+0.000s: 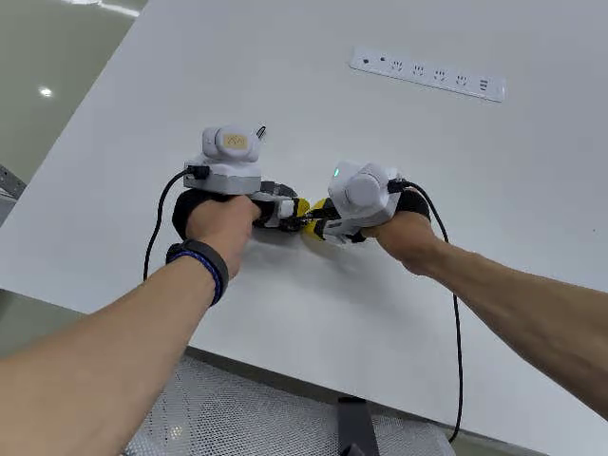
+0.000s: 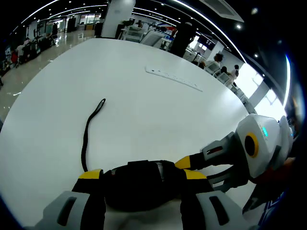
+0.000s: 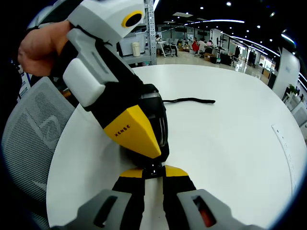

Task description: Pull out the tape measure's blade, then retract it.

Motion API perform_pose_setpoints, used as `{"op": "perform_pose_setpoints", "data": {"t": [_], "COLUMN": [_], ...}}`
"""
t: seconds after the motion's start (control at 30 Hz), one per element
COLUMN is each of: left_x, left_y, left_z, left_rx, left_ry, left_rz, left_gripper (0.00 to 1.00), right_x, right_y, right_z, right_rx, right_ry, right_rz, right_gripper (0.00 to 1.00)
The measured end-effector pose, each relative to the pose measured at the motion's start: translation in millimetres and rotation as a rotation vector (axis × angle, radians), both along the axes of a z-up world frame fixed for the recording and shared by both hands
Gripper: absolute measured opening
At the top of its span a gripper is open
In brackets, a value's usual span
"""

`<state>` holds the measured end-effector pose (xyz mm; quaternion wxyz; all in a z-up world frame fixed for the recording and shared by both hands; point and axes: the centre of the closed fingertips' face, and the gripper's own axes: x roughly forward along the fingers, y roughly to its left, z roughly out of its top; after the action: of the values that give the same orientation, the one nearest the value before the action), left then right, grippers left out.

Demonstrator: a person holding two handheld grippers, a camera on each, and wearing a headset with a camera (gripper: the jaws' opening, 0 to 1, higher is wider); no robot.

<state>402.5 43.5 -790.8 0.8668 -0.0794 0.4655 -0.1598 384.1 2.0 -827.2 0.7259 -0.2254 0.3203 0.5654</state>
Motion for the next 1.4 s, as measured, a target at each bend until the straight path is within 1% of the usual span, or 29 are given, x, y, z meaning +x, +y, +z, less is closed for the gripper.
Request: {"op": "perform_pose_setpoints", "data": {"t": [0.17,0.23,0.3,0.47,0.53,0.7,0.8,0.87,0.9,1.0,1.07,1.13,1.2,1.23,1.27,1.3,1.4], "left_x": [-0.3,0.7,1.1,0.2,-0.1,-1.0,-0.4,-0.8,-0.9,-0.6,-1.6,-0.7,-0.5,0.4,-0.8,-1.0,-0.8], "left_y": [-0.1,0.3,1.3,2.0,2.6,5.8,6.6,7.2,7.7,9.1,11.2,13.3,14.5,14.4,14.1,15.5,15.8], "left_z": [0.0,-0.3,-0.4,-0.6,-0.2,3.6,8.6,11.2,13.7,18.2,19.9,25.2,28.5,32.6,35.1,38.0,47.1], "left_rx": [-0.001,0.006,-0.001,0.001,0.001,-0.008,-0.010,-0.008,-0.004,0.015,0.015,-0.001,0.014,0.012,0.008,0.014,0.004], "left_ry": [0.000,-0.006,-0.005,0.000,-0.003,-0.008,-0.025,-0.031,-0.039,-0.057,-0.057,-0.072,-0.086,-0.104,-0.105,-0.112,-0.142], "left_rz": [0.000,-0.002,-0.007,-0.008,-0.001,0.005,-0.019,-0.035,-0.047,-0.086,-0.096,-0.102,-0.124,-0.135,-0.142,-0.152,-0.178], "left_gripper": [0.61,0.61,0.61,0.62,0.62,0.61,0.59,0.58,0.58,0.57,0.57,0.57,0.57,0.57,0.57,0.57,0.57], "right_x": [-0.4,-0.7,-1.3,-0.3,0.1,-4.6,-2.7,0.2,0.9,3.5,4.8,6.0,6.5,7.1,7.1,7.0,8.0], "right_y": [0.1,0.2,0.2,-0.4,-0.6,-1.4,-7.6,-12.0,-14.3,-20.8,-23.7,-27.3,-29.2,-31.0,-31.8,-33.6,-39.4], "right_z": [0.1,0.2,0.5,0.6,0.6,0.2,3.8,5.6,8.7,14.2,17.4,23.0,27.2,30.5,32.7,35.0,41.4], "right_rx": [-0.003,-0.006,-0.011,-0.017,-0.022,-0.052,-0.043,-0.040,-0.026,-0.028,-0.015,0.000,0.012,0.018,0.026,0.035,0.043], "right_ry": [-0.001,-0.002,-0.006,-0.011,-0.011,-0.016,-0.012,-0.013,-0.004,-0.013,-0.009,-0.003,-0.003,-0.004,-0.003,0.003,-0.003], "right_rz": [0.000,-0.011,-0.014,-0.030,-0.042,-0.044,-0.078,-0.097,-0.113,-0.130,-0.147,-0.169,-0.184,-0.197,-0.205,-0.213,-0.234], "right_gripper": [0.13,0.13,0.14,0.15,0.15,0.23,0.24,0.27,0.27,0.29,0.31,0.32,0.34,0.35,0.36,0.37,0.39]}}
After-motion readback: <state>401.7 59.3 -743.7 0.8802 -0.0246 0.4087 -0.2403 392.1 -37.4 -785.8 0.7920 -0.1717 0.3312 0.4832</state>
